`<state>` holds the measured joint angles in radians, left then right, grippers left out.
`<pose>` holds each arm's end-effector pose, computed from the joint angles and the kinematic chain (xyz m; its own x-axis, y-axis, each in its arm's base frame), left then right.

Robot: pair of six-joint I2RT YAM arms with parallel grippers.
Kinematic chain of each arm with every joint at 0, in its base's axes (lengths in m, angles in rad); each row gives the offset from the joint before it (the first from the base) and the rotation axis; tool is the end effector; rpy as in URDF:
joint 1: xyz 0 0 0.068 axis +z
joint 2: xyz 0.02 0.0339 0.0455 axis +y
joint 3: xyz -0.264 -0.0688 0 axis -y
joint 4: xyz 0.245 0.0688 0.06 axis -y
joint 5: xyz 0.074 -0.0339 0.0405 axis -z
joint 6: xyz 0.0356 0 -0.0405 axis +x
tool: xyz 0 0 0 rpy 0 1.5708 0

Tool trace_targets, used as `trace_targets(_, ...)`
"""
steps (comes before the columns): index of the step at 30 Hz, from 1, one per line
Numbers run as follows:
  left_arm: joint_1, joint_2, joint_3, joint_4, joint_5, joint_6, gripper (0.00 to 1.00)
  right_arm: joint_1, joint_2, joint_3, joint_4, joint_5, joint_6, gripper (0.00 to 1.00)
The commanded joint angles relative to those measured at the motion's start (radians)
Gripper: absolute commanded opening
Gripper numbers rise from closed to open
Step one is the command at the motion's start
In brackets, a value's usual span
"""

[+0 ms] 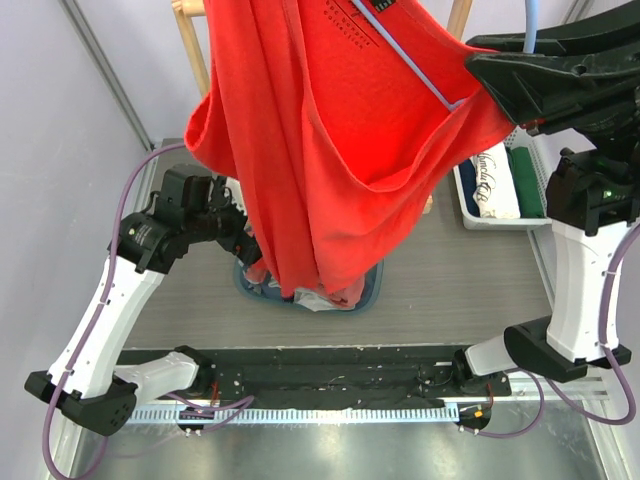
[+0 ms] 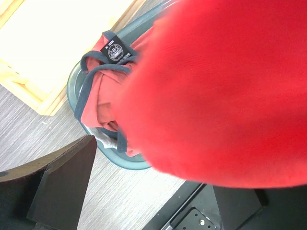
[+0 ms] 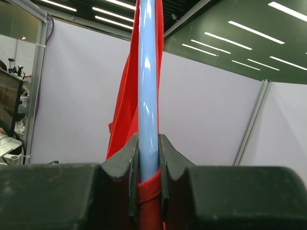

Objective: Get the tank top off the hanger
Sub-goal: Pick up the hanger from the clothesline, then remove the tank top from the hanger.

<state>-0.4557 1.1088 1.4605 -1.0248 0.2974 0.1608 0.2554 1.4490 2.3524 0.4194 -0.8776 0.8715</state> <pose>0.1715 -0.0957 0.4232 -0.4523 0.3921 -0.8011 0.7081 0.7040 -0.0551 0.1055 0.0558 0.6989 0.3404 0.5943 -0.7287 -0.9393 0.1798 -0.2921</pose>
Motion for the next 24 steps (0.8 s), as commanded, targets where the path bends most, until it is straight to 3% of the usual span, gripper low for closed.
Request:
trace_targets(1, 0.006, -0.007, 0.038, 0.015, 0.025, -0.015, 1.00, 0.005, -0.025, -0.011, -0.005, 0.089, -0.061, 0.01)
trace_targets(9, 0.005, -0.029, 0.032, -0.007, -0.006, 0.012, 1.00, 0.005, -0.091, -0.186, -0.187, 0.078, -0.253, 0.01)
trace_targets(15, 0.005, -0.046, 0.029, -0.023, -0.109, 0.051, 1.00, 0.005, -0.087, -0.150, -0.336, 0.117, -0.402, 0.01)
trace_targets(24, 0.006, -0.059, -0.012, -0.021, -0.130, 0.057, 1.00, 0.005, -0.053, -0.068, -0.350, 0.138, -0.416, 0.02)
